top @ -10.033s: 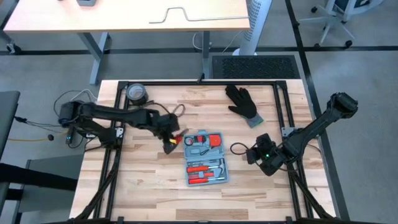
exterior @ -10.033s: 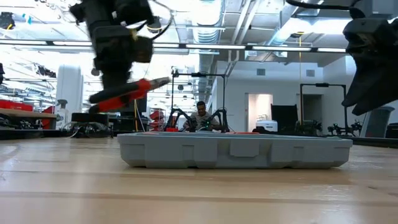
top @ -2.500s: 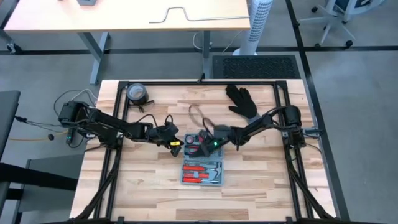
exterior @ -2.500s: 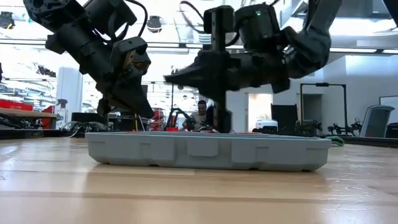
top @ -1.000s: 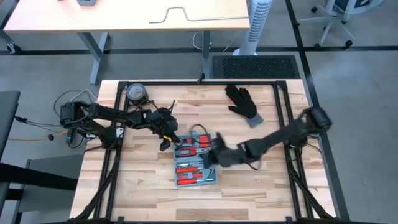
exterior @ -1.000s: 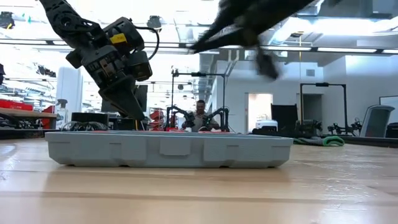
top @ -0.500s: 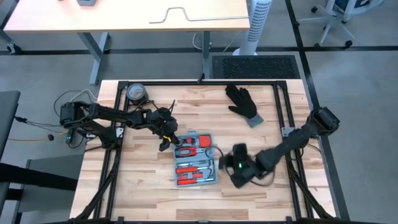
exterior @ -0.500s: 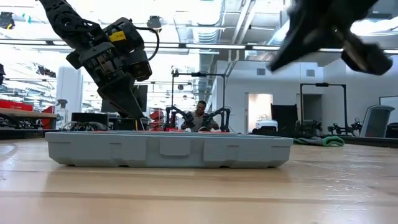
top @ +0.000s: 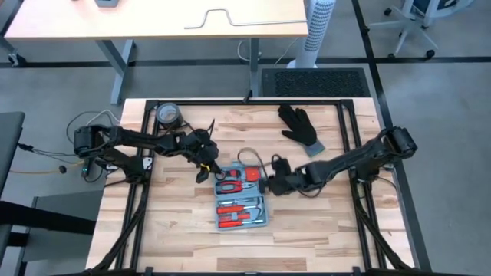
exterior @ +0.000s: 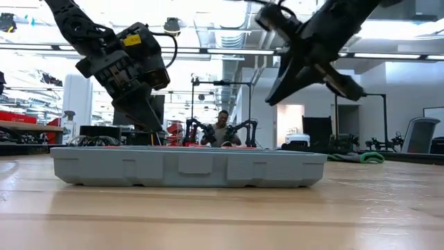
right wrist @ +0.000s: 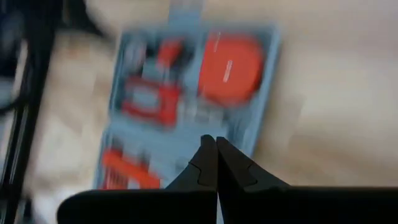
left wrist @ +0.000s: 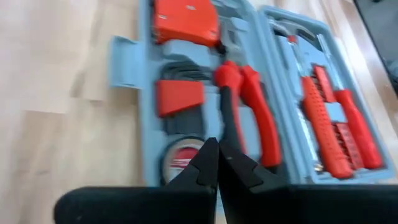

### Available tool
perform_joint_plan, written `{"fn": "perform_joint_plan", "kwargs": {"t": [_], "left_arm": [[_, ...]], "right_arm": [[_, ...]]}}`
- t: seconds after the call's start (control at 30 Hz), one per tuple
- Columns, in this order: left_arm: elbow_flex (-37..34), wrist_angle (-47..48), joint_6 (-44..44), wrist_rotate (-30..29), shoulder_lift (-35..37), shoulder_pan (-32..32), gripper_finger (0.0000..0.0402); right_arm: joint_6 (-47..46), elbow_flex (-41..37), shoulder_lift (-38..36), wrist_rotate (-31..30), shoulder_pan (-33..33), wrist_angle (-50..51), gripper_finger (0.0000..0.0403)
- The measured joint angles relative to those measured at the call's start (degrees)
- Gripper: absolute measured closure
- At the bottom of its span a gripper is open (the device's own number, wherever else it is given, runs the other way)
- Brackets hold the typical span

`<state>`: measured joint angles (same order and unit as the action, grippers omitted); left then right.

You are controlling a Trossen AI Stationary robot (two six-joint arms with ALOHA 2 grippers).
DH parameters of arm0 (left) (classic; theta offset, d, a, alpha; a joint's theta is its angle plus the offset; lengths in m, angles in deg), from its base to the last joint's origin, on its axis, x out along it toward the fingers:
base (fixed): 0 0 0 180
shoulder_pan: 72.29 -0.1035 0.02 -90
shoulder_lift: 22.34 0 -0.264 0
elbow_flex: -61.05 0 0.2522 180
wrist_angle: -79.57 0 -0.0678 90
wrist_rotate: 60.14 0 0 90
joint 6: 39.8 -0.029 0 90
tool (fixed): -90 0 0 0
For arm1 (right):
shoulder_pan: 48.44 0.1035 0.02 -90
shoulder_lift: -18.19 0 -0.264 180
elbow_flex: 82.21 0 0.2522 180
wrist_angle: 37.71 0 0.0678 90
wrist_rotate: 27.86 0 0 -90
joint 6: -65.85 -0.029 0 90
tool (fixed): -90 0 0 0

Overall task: Prefit tool cases
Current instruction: Adjust the tools in the gray tool case

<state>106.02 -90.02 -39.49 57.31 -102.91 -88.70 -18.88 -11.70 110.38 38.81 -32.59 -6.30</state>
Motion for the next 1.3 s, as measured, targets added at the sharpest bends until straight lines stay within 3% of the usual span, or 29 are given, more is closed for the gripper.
{"fn": "perform_joint_plan", "kwargs": {"t": [0.23,0.4,0.63,0.83,1.0,1.1,1.3], "left_arm": [[0.04,-0.05,-3.73,-0.89,0.00,-4.50,0.0401],[0.04,-0.24,-8.28,-4.46,-0.44,-6.18,0.0401],[0.87,-1.03,-12.79,-6.40,-9.42,-9.12,0.0401],[4.61,-0.74,-12.94,-0.72,-16.57,-11.20,0.0402],[7.67,5.69,-9.64,6.15,-17.70,-11.19,0.0402],[7.78,9.70,-7.60,10.12,-17.70,-9.70,0.0402],[7.72,20.89,-11.52,14.50,-17.58,-6.10,0.0402]], "right_arm": [[-7.83,-0.02,4.66,3.40,7.21,-5.03,0.0403],[-12.47,0.90,10.47,3.67,11.91,-17.01,0.0403],[-17.64,8.36,19.07,4.19,15.69,-18.88,0.0403],[-22.15,14.29,24.46,5.09,17.11,-16.38,0.0403],[-26.58,15.52,25.39,2.69,16.72,-9.37,0.0403],[-26.02,15.55,25.16,2.60,15.53,-4.95,0.0403],[-20.53,14.47,24.98,6.53,12.70,-5.22,0.0403]]}}
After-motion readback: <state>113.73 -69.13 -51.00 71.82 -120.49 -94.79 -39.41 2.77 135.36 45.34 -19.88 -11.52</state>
